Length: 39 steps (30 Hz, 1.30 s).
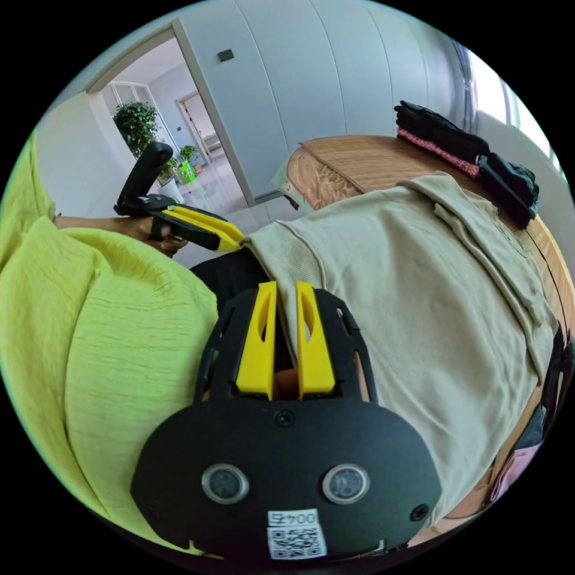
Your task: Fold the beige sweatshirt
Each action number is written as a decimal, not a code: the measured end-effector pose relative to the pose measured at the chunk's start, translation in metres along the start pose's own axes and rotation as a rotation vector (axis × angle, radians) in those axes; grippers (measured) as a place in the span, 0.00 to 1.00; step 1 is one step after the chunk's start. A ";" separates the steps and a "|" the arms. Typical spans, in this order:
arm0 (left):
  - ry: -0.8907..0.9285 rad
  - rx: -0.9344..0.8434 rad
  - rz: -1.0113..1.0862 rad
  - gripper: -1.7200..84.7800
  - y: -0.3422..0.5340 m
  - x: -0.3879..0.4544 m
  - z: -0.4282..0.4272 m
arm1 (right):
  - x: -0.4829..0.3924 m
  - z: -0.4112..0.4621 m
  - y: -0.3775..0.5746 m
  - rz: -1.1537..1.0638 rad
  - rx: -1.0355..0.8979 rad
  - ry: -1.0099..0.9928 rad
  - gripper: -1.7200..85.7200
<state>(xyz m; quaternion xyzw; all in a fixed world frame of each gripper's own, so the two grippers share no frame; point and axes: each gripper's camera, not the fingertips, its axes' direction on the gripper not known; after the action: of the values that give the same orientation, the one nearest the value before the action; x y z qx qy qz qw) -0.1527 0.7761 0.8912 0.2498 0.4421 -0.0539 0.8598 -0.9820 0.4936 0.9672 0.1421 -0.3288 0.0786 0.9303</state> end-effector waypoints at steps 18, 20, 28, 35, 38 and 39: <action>0.026 0.119 -0.093 0.06 -0.019 -0.016 0.002 | 0.015 -0.014 -0.034 0.003 -0.009 -0.006 0.01; -0.104 0.096 0.035 0.05 -0.024 0.005 -0.011 | 0.018 -0.031 -0.039 -0.010 0.007 -0.039 0.01; -0.102 -0.075 0.098 0.06 -0.021 -0.017 0.022 | 0.039 0.014 -0.064 0.090 -0.125 -0.256 0.04; -0.036 -0.115 0.207 0.11 -0.021 -0.029 0.029 | 0.094 -0.114 -0.013 0.486 0.106 -0.040 0.08; 0.067 -0.104 0.140 0.12 -0.015 -0.057 0.025 | 0.116 -0.185 0.074 0.845 0.238 0.095 0.08; 0.091 -0.094 0.108 0.12 -0.014 -0.066 0.024 | 0.117 -0.201 0.106 0.953 0.264 0.131 0.08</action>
<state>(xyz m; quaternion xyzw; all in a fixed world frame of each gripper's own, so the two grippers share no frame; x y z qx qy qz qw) -0.1791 0.7442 0.9495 0.2347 0.4688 0.0246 0.8512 -0.7983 0.6637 0.9148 0.0875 -0.2851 0.5450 0.7836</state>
